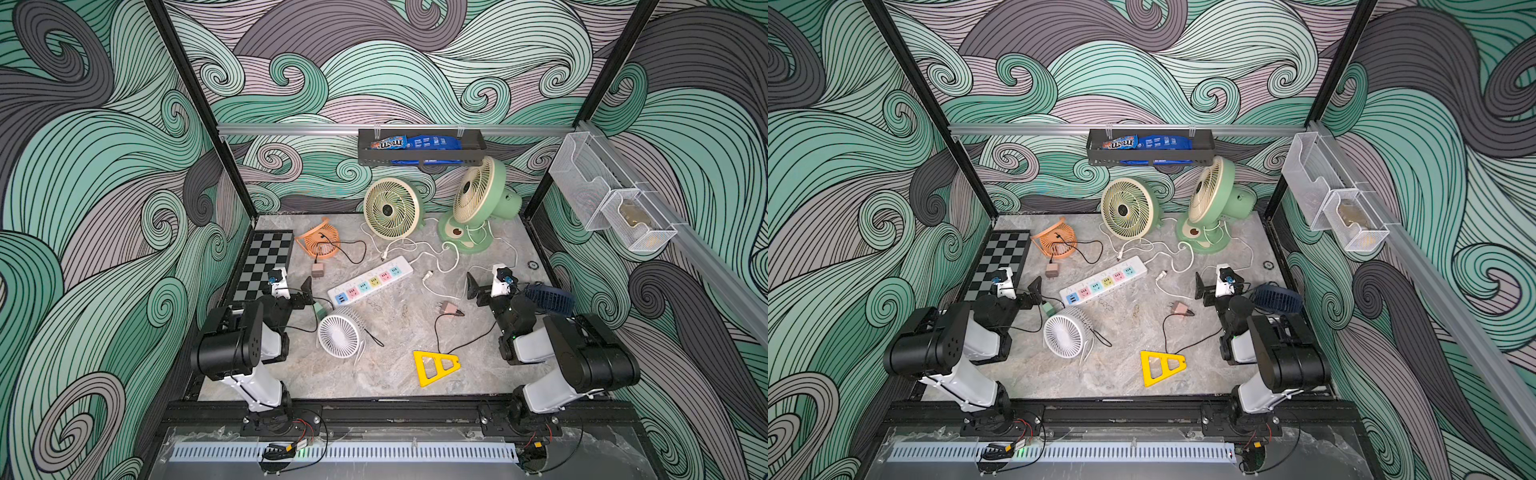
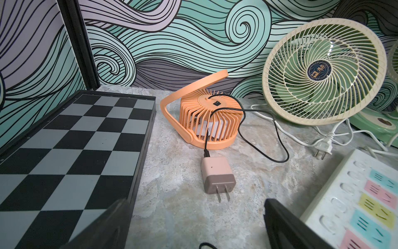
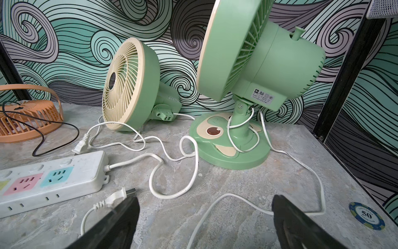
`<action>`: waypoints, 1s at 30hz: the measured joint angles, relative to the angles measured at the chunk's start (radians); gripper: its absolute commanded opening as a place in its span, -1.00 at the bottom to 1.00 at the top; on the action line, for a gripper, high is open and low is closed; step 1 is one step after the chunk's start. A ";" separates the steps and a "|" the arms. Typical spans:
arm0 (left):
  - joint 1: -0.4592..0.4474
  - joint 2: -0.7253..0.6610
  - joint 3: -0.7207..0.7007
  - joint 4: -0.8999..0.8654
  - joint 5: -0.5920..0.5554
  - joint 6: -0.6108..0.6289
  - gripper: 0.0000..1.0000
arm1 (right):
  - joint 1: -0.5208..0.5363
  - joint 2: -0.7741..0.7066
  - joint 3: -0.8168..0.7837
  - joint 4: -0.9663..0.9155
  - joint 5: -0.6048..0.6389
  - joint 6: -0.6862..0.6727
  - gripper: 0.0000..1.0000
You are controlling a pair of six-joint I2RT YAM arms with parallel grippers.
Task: Unplug the desk fan from the power strip
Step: Reset both arms
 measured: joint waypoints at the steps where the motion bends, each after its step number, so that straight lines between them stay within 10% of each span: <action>1: 0.000 0.000 0.000 0.000 0.000 0.000 0.97 | 0.000 0.000 0.000 -0.001 -0.003 0.000 0.98; 30: 0.000 0.000 0.000 0.000 -0.001 0.000 0.98 | -0.001 0.042 -0.186 0.160 0.033 0.006 0.98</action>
